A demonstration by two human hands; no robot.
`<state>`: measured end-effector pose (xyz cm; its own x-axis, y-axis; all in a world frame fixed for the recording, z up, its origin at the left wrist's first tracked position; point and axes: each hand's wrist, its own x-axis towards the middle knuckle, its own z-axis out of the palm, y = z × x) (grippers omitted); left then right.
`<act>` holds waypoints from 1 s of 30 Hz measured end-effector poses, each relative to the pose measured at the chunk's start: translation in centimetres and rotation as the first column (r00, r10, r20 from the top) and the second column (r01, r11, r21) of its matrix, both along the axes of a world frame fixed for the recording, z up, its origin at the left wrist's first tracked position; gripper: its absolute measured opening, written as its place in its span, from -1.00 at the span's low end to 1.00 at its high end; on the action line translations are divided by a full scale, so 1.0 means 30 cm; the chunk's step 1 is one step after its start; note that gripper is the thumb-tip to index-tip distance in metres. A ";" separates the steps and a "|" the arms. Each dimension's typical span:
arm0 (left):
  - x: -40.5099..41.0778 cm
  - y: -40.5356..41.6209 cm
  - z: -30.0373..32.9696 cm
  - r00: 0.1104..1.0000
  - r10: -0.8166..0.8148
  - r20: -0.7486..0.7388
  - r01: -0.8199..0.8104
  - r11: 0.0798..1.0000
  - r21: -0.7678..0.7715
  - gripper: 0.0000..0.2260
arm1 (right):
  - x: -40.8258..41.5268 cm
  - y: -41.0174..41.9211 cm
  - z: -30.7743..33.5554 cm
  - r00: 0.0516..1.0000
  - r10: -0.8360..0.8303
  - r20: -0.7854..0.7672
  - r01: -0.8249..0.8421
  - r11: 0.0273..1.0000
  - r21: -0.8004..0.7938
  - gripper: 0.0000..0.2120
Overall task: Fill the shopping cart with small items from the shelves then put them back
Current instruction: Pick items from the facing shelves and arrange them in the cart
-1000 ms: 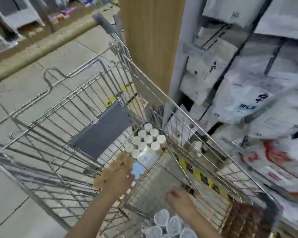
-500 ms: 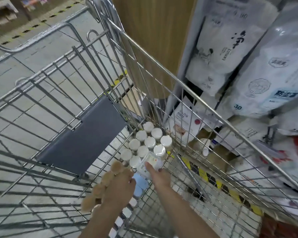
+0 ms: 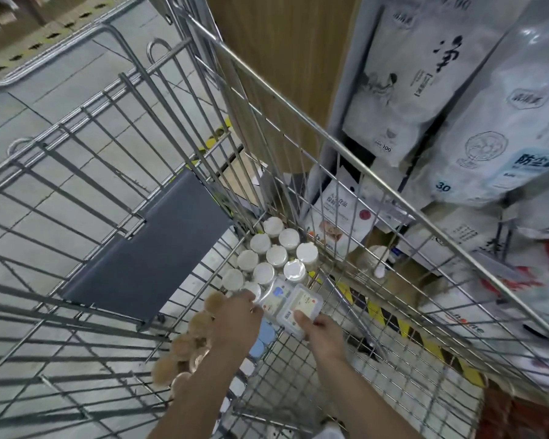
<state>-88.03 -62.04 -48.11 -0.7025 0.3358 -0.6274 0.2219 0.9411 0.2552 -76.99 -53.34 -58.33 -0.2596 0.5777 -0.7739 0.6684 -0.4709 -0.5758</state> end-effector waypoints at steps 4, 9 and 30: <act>0.025 0.056 -0.166 0.960 -0.251 -0.120 0.239 0.965 -0.107 -0.63 | 0.111 0.035 0.021 0.997 -0.056 -0.048 0.056 0.998 0.007 -0.85; 0.065 0.098 -0.258 0.908 -0.362 -0.210 0.322 0.925 -0.202 -0.50 | 0.207 0.074 0.060 0.996 -0.061 -0.072 0.062 0.998 0.022 -0.84; 0.236 0.137 0.174 0.850 0.210 0.483 -0.441 0.786 0.434 -0.60 | 0.465 0.153 0.447 0.960 -0.195 -0.201 0.192 0.981 -0.036 -0.87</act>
